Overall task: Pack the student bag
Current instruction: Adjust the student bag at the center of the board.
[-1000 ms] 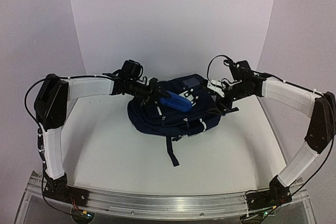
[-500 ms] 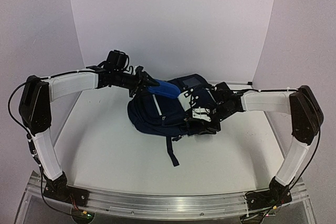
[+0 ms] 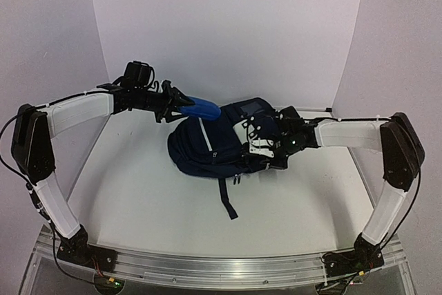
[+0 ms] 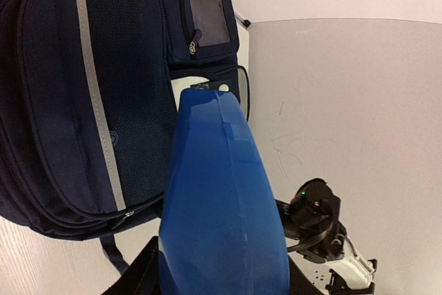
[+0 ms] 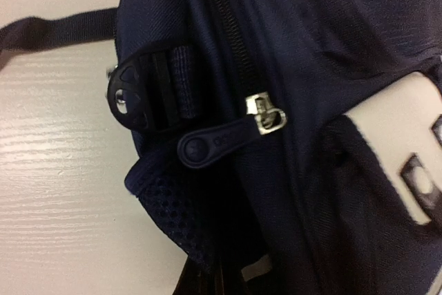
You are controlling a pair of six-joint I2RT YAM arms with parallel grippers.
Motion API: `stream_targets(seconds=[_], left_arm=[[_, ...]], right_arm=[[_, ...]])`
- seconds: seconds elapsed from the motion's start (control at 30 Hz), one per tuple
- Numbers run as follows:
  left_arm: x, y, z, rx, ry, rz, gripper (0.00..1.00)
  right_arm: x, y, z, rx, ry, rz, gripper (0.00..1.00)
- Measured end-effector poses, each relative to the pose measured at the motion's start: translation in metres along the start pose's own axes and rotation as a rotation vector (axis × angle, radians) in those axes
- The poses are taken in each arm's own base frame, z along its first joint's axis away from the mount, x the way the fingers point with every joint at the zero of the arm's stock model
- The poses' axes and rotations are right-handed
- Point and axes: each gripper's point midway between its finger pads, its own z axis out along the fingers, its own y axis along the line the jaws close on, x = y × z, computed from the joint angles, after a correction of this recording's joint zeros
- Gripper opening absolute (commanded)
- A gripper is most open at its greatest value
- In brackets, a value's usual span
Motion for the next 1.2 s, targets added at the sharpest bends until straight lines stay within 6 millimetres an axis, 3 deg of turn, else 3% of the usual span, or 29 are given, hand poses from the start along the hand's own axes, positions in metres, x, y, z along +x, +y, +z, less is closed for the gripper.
stream_targets(seconds=[0.2,0.37,0.53,0.63,0.77,0.93,1.07,1.2], left_arm=[[-0.006,0.002,-0.008,-0.039,-0.015,0.006,0.36],[-0.025,-0.026,-0.024,-0.027,-0.071,0.063,0.36],[-0.043,-0.046,-0.039,-0.014,-0.143,0.108,0.36],[-0.048,-0.050,-0.044,-0.022,-0.165,0.124,0.36],[-0.050,-0.054,-0.046,-0.021,-0.169,0.128,0.35],[-0.041,-0.059,-0.044,-0.003,-0.142,0.135,0.35],[-0.017,-0.077,-0.038,0.042,-0.084,0.168,0.32],[0.017,-0.098,-0.025,0.107,0.011,0.210,0.30]], right_arm=[[-0.053,-0.043,-0.069,0.047,-0.099,0.085,0.00],[-0.096,-0.086,-0.135,0.150,-0.202,0.131,0.00],[-0.124,-0.120,-0.189,0.217,-0.276,0.217,0.00],[-0.136,-0.141,-0.208,0.261,-0.318,0.254,0.00],[-0.130,-0.148,-0.196,0.248,-0.316,0.286,0.00],[-0.107,-0.137,-0.158,0.144,-0.293,0.302,0.10],[-0.092,-0.132,-0.149,0.111,-0.285,0.295,0.13],[-0.084,-0.145,-0.146,0.101,-0.294,0.324,0.11]])
